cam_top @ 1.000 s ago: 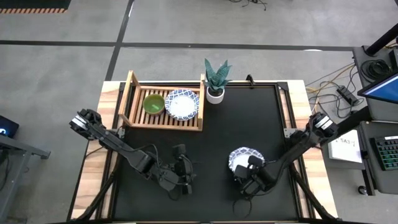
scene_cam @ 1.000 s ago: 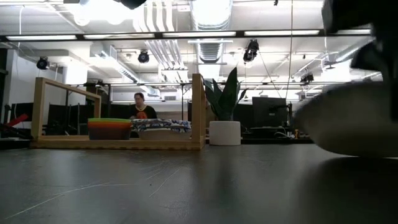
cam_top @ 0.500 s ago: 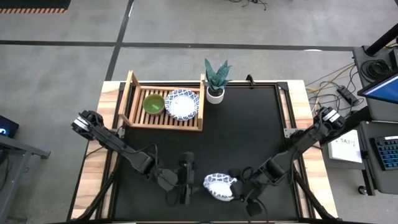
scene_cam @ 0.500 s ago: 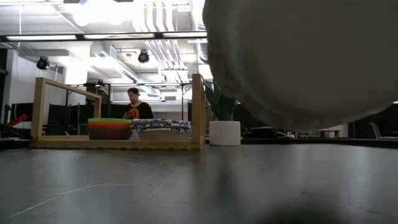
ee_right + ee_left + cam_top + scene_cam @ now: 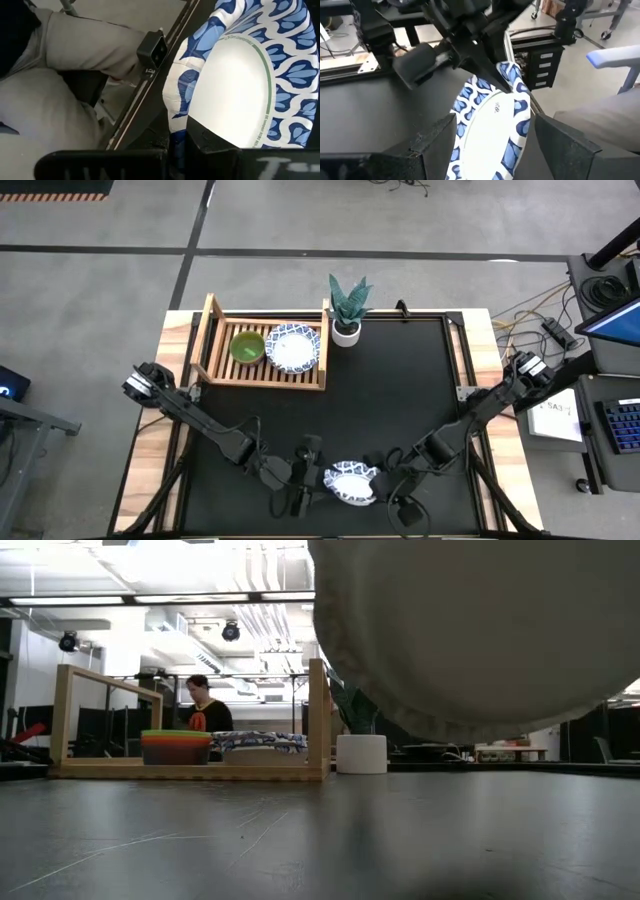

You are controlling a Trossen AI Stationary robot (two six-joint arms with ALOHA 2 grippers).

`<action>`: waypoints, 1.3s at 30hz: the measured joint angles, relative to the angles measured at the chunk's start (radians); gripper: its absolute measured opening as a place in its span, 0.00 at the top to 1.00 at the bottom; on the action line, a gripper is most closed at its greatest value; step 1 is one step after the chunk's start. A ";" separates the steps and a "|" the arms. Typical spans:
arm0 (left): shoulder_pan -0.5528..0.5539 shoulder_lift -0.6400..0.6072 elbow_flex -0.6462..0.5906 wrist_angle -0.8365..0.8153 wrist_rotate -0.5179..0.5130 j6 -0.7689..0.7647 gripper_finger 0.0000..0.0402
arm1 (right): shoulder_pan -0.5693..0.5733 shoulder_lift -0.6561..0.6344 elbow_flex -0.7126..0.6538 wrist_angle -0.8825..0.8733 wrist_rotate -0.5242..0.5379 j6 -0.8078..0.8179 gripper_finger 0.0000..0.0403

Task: Place and stack bowls onto a shelf
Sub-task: Stack the blue patterned bowl on top of the blue patterned bowl on the shelf

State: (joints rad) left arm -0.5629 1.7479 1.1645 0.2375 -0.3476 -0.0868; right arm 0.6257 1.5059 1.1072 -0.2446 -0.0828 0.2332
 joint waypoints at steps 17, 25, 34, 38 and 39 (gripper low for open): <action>0.000 0.038 0.000 -0.001 0.004 0.004 0.79 | -0.053 -0.001 0.000 0.027 0.004 -0.025 0.93; -0.002 0.038 0.063 -0.193 -0.001 0.003 0.99 | -0.057 -0.031 -0.001 0.009 0.043 -0.025 0.68; -0.006 0.036 0.460 -0.994 -0.079 -0.014 1.00 | -0.054 -0.261 -0.007 -0.128 0.107 0.029 0.48; -0.004 0.035 0.615 -1.347 -0.266 -0.043 1.00 | -0.032 -0.357 -0.048 -0.130 0.118 0.036 0.47; -0.001 0.035 0.643 -1.424 -0.326 -0.058 1.00 | -0.024 -0.373 -0.062 -0.127 0.129 0.036 0.48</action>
State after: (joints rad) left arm -0.5635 1.7824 1.8078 -1.1866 -0.6739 -0.1452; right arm 0.6021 1.1330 1.0452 -0.3714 0.0465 0.2691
